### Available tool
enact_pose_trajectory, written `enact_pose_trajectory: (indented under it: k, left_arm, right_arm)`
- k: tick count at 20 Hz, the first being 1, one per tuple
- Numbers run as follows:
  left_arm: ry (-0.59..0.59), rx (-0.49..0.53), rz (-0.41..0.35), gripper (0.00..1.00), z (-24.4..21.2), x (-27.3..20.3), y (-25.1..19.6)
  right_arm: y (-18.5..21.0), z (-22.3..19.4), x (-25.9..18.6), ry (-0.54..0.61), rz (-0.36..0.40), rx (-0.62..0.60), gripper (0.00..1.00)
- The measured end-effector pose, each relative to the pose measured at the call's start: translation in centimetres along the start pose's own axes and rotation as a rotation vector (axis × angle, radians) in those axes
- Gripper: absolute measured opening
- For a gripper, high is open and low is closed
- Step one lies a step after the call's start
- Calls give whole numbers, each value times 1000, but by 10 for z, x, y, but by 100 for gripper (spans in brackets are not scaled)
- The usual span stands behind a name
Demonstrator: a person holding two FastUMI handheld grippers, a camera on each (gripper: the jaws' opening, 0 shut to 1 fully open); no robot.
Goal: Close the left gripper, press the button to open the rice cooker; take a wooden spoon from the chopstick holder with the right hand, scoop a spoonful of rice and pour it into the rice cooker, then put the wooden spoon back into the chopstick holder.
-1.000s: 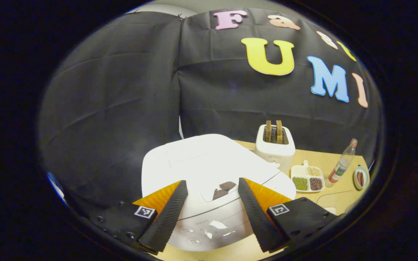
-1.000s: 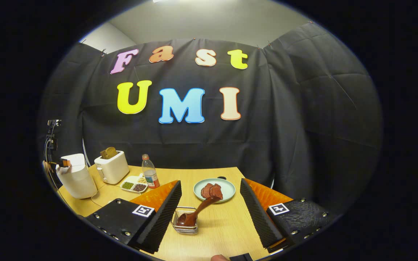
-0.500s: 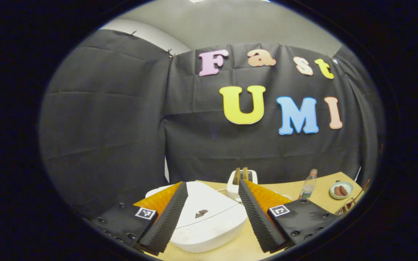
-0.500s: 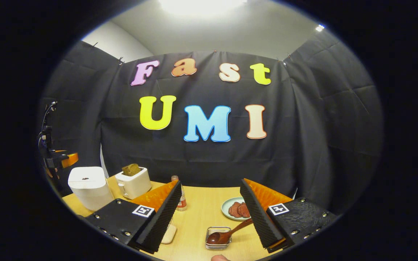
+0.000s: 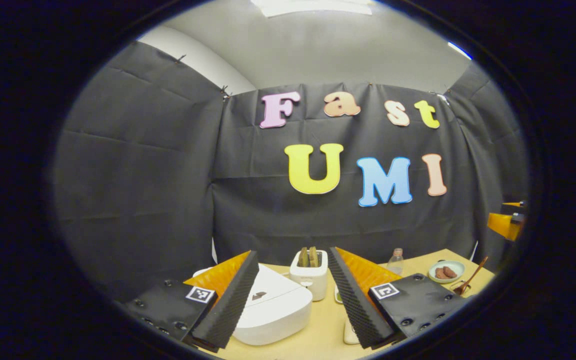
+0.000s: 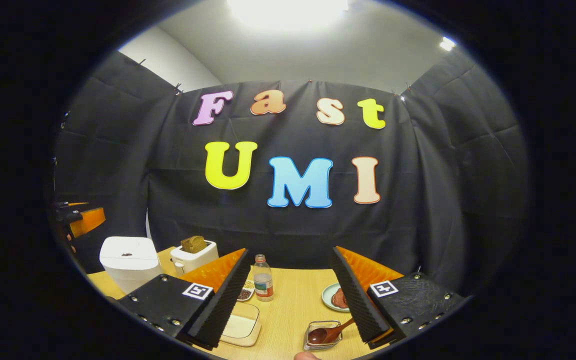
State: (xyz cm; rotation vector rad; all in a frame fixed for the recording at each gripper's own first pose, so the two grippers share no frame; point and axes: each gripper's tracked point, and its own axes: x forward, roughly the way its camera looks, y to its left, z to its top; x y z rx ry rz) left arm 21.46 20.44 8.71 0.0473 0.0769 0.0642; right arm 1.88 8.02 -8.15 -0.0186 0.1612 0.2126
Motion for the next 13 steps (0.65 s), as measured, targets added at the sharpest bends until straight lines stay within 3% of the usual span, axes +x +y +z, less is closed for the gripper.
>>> enact_pose_trajectory:
  k: [2,3,8,9,13]
  left_arm:
    - [-7,6,-12,91,-1,-6,-6]
    - [-10,5,-15,98,-1,-7,-9]
    - [-32,0,-30,98,6,-11,-11]
    - [-42,1,-27,92,10,-11,-9]
    - [-58,8,-28,91,15,-10,-5]
  right_arm:
    - [2,0,0,4,-8,3,98]
    - [2,1,0,1,-11,6,98]
    - [9,5,3,-13,-3,1,98]
    - [11,6,3,-15,0,1,98]
    - [18,9,5,-23,3,-1,98]
